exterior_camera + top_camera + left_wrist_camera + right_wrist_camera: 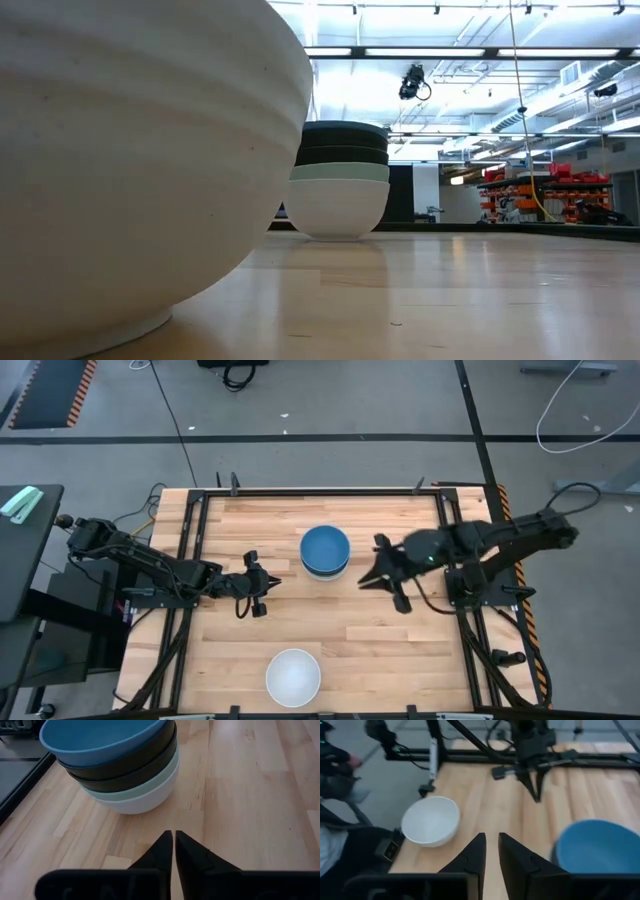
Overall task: Nest bowls inside each other
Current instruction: Stack the white bowl on top of the blue bowl
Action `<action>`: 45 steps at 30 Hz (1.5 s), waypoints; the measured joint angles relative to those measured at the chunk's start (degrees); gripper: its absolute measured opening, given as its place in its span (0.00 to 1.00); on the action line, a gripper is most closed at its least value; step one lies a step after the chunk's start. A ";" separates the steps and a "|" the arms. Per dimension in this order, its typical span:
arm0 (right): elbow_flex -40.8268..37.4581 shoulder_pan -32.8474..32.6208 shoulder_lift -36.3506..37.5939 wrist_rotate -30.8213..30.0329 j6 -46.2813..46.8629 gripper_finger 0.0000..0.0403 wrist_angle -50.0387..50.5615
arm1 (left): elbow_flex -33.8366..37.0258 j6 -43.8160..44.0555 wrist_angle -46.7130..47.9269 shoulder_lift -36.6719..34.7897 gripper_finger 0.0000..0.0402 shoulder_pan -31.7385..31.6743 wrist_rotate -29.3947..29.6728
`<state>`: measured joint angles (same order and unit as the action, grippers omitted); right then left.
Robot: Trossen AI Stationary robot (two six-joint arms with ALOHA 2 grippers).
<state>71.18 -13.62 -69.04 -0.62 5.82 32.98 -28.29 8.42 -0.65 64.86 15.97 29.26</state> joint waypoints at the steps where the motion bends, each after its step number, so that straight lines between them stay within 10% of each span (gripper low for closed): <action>1: -3.00 -0.68 1.34 0.00 0.02 0.14 -2.74 | 0.00 0.00 -0.01 0.00 0.06 0.00 0.00; 19: -42.50 -7.44 8.07 -0.44 -0.58 0.12 -53.65 | 0.00 7.30 -10.82 0.00 0.08 0.02 0.00; 32: -48.66 -10.71 7.74 -0.44 -5.04 0.12 -63.85 | -0.27 9.80 -21.86 0.00 0.07 -0.13 -4.32; 38: -48.64 -11.05 7.72 -0.42 -4.61 0.13 -62.96 | -5.32 10.78 -10.06 0.00 0.07 -0.31 -24.45; 45: -48.64 -11.07 7.72 -0.42 -4.52 0.13 -62.98 | -19.23 11.98 27.31 0.00 0.03 -0.22 -22.96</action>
<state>22.55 -24.69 -61.32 -1.04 1.30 -30.00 -47.52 20.40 26.66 64.86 15.75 6.29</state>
